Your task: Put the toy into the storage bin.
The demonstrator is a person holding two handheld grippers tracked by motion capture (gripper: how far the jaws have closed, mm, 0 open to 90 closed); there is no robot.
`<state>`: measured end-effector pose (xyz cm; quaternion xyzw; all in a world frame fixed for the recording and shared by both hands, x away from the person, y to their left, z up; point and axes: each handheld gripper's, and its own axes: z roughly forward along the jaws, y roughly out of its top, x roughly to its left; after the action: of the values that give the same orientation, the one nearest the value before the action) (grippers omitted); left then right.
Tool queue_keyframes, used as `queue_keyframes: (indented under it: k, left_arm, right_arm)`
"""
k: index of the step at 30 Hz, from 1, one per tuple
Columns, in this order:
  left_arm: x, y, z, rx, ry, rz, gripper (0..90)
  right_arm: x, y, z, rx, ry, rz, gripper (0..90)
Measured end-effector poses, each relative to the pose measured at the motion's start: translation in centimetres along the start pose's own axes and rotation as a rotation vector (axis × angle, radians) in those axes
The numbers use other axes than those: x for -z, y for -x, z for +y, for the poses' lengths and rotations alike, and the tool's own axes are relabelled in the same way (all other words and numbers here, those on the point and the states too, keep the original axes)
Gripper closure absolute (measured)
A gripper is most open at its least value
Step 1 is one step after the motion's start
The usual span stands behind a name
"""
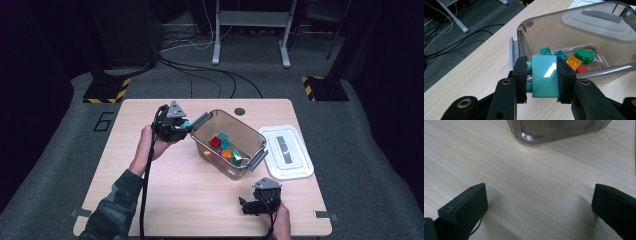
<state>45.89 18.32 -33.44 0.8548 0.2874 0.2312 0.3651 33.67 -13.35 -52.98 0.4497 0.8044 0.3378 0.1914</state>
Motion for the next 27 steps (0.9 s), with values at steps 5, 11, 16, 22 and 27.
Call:
queue_keyframes:
  k: [5,11,16,22,27]
  left_arm:
    - [-0.6,-0.2,1.2,-0.001,0.004,0.001,66.7]
    - [-1.6,-0.2,2.6,-0.009,0.001,-0.002,66.7]
    - [-2.6,-0.1,3.2,-0.012,-0.004,-0.002,66.7]
    - [-4.0,0.1,3.6,-0.003,-0.017,-0.013,66.7]
    - [-5.0,0.2,3.7,0.004,-0.032,-0.017,66.6]
  right_arm:
    - [0.0,0.0,0.0,0.0,0.0,0.0,0.0]
    - [0.0,0.0,0.0,0.0,0.0,0.001,0.0]
    - [0.0,0.0,0.0,-0.003,-0.001,-0.001,0.0]
    - [-0.1,0.0,0.1,-0.004,0.0,-0.001,0.0]
    - [-0.1,0.0,0.1,-0.001,0.001,-0.001,0.0]
